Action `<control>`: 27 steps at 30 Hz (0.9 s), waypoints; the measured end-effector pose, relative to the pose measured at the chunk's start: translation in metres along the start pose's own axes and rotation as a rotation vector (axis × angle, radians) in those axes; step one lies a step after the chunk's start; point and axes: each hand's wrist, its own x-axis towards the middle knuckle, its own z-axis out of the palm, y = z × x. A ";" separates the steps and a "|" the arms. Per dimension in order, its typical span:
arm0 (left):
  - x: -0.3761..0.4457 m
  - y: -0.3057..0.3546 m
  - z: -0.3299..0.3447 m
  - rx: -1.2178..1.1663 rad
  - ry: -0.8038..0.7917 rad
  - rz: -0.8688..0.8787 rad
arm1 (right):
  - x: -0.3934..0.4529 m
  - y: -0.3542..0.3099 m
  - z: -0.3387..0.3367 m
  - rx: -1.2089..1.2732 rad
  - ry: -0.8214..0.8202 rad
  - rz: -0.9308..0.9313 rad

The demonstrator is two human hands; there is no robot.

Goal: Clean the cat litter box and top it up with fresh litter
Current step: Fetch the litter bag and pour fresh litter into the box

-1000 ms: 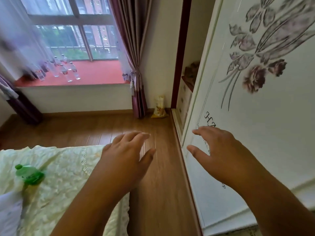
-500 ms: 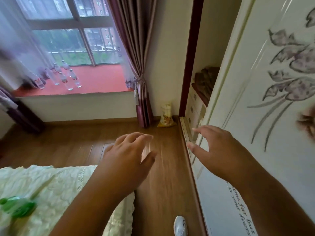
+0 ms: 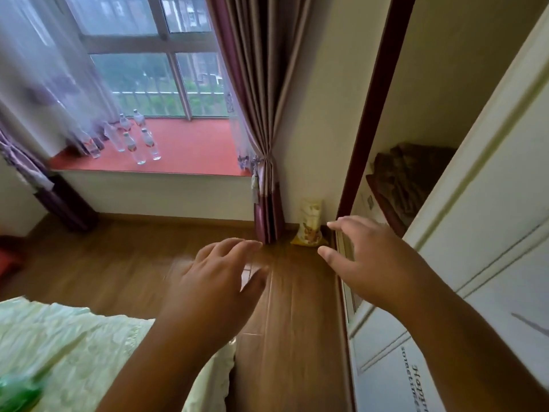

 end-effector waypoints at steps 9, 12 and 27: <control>0.153 -0.027 0.001 -0.064 -0.055 0.082 | 0.121 0.009 -0.007 -0.068 0.058 0.072; 0.213 -0.042 -0.008 -0.084 -0.082 0.133 | 0.165 0.005 -0.014 -0.070 0.081 0.126; 0.442 -0.085 -0.009 -0.002 -0.177 0.185 | 0.362 0.028 -0.001 -0.006 0.095 0.274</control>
